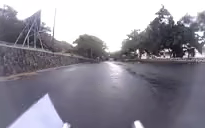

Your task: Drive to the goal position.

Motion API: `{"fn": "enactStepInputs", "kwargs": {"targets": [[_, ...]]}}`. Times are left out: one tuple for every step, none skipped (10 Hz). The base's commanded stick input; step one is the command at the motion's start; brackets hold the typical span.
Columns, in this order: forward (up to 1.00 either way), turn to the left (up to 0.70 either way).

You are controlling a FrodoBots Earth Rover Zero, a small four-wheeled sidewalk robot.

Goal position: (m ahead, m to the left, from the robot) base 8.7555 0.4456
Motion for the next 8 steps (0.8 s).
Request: {"fn": "enactStepInputs", "kwargs": {"targets": [[0.5, 0.0], [0.5, -0.48], [0.5, -0.5], [0.5, -0.37], [0.5, -0.07], [0.5, 0.0], [0.5, -0.21], [0.5, -0.48]]}}
